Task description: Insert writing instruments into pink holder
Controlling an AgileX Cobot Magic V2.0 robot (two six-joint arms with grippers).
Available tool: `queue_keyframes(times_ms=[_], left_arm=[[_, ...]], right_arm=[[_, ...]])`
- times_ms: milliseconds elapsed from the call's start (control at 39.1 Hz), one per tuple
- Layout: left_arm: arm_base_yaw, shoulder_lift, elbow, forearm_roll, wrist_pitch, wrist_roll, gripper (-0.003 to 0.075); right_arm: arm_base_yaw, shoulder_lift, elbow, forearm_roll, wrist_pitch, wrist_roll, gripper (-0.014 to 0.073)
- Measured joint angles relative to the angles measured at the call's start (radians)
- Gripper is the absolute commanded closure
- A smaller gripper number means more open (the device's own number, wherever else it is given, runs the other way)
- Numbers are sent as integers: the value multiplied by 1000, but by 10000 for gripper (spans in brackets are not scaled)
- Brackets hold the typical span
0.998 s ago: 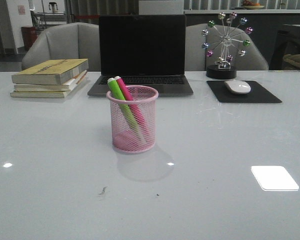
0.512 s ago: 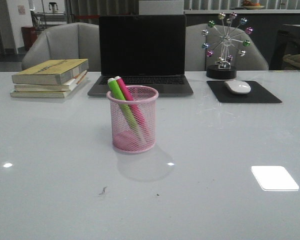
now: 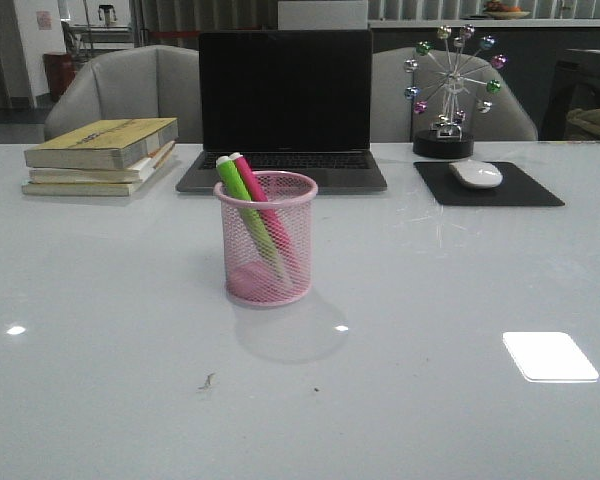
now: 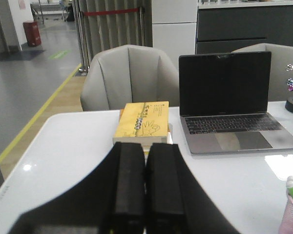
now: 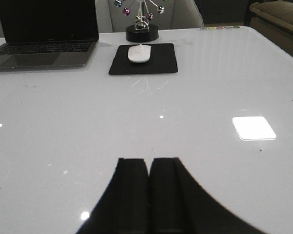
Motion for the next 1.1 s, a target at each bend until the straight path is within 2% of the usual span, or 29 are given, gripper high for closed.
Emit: queue_keyframes(times_ms=[102,256,358,563,921,1100], left_arm=[[0,-56,0,65,11,-29,621],[0,-115,15,194,17,-178,621],[0,-150,54,234,17,-224,621],[0,-222,185,296,9,-238,621],[0,-388,469,330,-208,-239,621],[0,-464,555,333,-228,-239,621]], right_arm=[[0,0,0,0,0,0,545],[0,0,0,0,0,0,545],[0,0,0,0,0,0,545],[0,0,0,0,0,0,545],[0,0,0,0,0,0,545],[0,0,0,0,0,0,545]])
